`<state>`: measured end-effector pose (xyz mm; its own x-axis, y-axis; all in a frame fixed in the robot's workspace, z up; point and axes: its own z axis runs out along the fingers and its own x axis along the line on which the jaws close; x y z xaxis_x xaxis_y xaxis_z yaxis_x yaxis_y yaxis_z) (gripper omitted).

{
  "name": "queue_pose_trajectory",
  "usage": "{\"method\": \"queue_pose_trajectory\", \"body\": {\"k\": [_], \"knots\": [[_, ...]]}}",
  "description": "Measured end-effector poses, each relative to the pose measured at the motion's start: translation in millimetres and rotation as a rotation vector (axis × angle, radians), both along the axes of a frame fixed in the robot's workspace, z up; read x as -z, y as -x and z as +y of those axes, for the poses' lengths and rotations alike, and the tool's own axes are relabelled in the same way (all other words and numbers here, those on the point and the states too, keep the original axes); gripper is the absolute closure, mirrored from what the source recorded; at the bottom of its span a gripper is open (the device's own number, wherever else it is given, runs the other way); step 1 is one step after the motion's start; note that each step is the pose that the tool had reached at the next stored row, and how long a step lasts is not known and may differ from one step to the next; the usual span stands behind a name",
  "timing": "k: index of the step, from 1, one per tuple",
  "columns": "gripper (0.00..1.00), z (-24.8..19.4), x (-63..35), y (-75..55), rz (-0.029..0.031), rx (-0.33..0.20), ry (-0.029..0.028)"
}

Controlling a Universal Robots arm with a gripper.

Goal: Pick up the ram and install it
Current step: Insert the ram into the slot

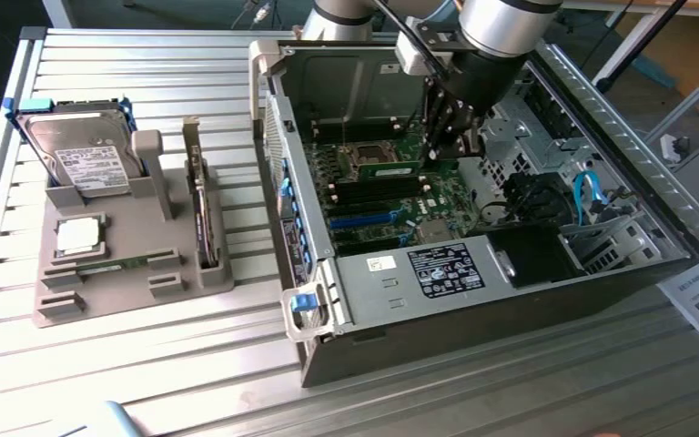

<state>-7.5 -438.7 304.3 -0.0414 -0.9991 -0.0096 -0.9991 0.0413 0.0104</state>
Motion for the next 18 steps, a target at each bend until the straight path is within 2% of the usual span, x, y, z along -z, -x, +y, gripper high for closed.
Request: {"method": "queue_pose_trajectory", "body": {"k": [2, 5, 18], "knots": [[0.88, 5.5, 0.9, -0.7, 0.0, 0.0, -0.0001], [0.88, 8.6, 1.8, -0.8, 0.0, 0.0, 0.0], [0.88, 14.3, 11.8, -0.8, 0.0, 0.0, 0.0]]}}
